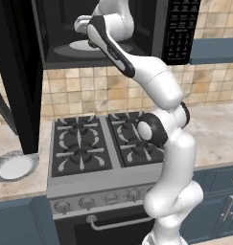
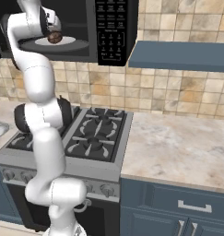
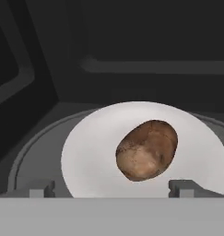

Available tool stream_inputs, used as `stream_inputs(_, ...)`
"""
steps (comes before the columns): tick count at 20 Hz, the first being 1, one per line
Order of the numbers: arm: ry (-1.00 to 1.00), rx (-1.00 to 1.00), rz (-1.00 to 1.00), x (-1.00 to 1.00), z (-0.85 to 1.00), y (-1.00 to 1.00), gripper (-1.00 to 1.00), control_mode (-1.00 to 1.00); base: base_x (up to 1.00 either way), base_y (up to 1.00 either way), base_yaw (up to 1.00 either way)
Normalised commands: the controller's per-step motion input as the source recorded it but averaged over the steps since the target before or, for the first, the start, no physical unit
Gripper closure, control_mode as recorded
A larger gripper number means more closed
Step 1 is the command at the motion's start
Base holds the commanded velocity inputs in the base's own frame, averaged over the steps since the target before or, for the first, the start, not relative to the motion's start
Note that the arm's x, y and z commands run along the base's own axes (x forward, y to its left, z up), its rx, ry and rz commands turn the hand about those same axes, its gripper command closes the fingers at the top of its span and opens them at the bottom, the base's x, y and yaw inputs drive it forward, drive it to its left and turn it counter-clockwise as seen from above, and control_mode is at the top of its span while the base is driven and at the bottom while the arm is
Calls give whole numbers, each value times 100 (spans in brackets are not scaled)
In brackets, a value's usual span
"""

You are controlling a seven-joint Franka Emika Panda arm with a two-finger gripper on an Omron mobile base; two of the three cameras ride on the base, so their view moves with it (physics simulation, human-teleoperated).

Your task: Pick the potato from the counter and place it in the microwave. Then turn on the microwave.

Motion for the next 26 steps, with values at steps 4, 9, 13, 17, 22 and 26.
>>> stream_inputs(4,-7,0,0,-100,-23,-24,-100,-100,0,0,0)
stream_inputs(9,-6,0,0,-100,-15,-40,-100,-100,0,0,0)
stream_inputs(13,-7,0,0,-100,-28,-39,-100,-100,0,0,0)
stream_inputs(17,-11,0,0,-100,-35,-37,-100,-100,0,0,0)
stream_inputs(22,-14,0,0,-100,-33,-31,-100,-100,0,0,0)
stream_inputs(26,-12,0,0,-100,-19,-11,-100,-100,0,0,0)
